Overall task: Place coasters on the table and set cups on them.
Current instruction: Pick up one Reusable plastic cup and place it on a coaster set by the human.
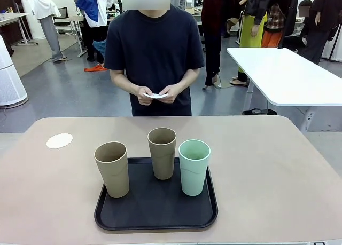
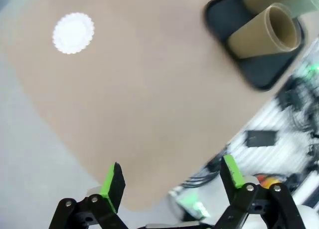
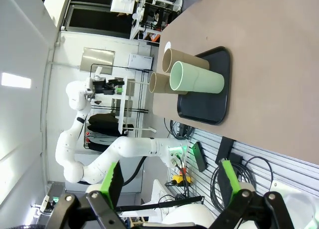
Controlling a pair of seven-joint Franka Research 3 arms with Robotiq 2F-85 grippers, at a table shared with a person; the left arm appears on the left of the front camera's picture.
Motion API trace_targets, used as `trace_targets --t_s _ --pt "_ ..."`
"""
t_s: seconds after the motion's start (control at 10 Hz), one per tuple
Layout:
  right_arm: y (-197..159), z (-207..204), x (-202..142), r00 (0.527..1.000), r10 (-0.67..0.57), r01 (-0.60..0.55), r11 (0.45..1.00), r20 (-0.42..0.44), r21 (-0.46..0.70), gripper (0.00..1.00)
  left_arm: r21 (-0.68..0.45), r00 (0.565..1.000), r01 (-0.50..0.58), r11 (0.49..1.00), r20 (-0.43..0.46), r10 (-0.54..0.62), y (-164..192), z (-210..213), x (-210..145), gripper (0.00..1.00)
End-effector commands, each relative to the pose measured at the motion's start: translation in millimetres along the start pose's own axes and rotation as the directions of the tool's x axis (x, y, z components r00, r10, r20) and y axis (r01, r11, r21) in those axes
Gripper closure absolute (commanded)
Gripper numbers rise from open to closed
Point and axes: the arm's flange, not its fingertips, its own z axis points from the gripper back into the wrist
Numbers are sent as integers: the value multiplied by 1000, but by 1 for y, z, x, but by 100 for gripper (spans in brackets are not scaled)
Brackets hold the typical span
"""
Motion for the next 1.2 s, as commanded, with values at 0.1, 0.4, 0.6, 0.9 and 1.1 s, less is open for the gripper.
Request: trace_targets --t_s 0.1,0.4,0.6,0.9,1.1 --pt "-1 0 1 1000 20 -20 1000 2 22 0 527 937 322 787 -59 -344 -16 -14 0 0" --pt "-1 0 1 1000 20 -20 1000 2 22 0 351 942 335 874 -99 -322 -19 2 28 0" --pt "-1 0 1 1000 20 -20 1000 2 22 0 351 942 335 874 -99 -322 -19 2 28 0" --pt "-1 0 1 1000 20 -20 1000 2 22 0 118 888 431 895 121 -444 -1 13 26 0" --pt "-1 0 1 1000 20 -20 1000 2 22 0 -209 800 539 816 430 -419 42 6 33 0"
